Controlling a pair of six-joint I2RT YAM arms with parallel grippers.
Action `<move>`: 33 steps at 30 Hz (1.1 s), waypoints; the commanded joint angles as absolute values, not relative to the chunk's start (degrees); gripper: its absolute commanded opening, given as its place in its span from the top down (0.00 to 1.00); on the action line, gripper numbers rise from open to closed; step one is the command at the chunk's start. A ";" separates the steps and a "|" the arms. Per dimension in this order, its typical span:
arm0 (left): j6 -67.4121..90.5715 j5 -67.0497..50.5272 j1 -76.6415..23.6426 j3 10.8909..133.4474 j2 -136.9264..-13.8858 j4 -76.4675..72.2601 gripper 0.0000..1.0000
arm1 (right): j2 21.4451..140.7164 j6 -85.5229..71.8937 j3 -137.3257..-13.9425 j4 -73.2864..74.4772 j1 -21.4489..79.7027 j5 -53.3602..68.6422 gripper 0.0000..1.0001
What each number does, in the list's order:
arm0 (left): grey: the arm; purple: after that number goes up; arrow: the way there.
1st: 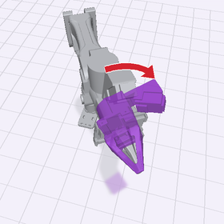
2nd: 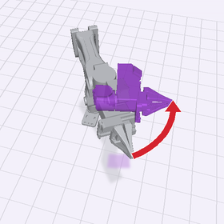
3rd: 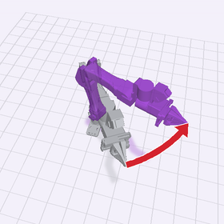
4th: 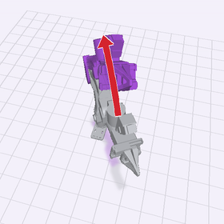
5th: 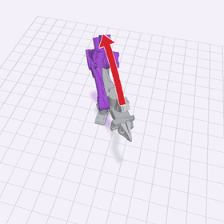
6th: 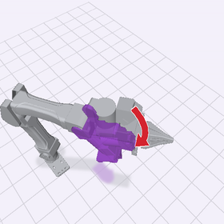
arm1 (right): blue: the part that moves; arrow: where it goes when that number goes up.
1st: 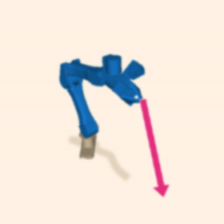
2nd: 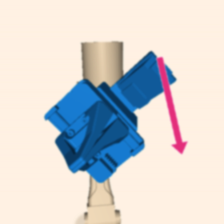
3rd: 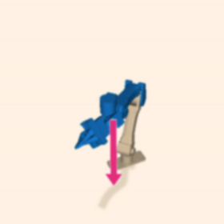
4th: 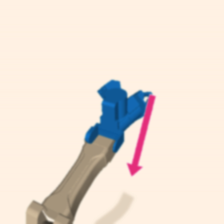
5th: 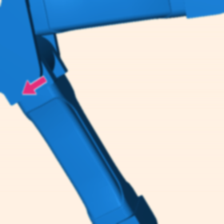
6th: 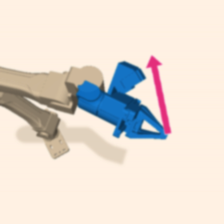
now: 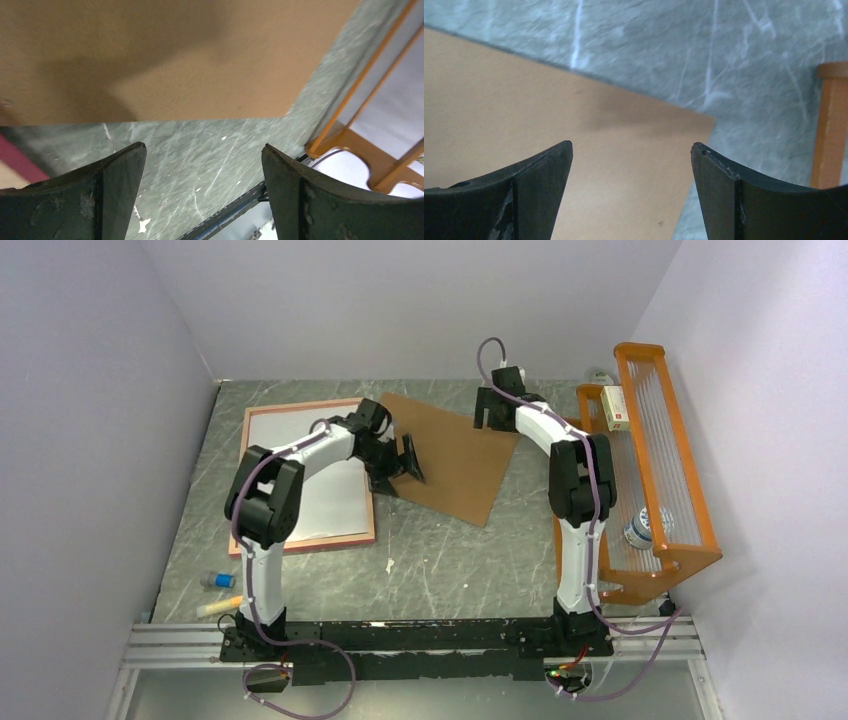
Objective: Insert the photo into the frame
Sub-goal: Adjust the photo frame item at the center of the board.
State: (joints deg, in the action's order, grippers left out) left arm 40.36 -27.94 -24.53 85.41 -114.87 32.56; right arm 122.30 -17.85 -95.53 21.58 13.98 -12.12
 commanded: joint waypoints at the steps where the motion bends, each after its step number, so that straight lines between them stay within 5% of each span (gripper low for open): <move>1: 41.25 -26.27 -26.36 88.22 -116.73 36.09 0.10 | 125.86 -9.47 -102.02 21.21 11.88 -6.60 0.08; 23: 38.60 -16.90 -26.96 83.52 -119.73 32.63 0.11 | 139.21 6.69 -116.84 39.23 6.42 9.89 0.05; 33: 39.18 -19.53 -26.98 86.59 -123.75 31.97 0.10 | 132.88 1.52 -105.63 41.23 6.12 10.41 0.06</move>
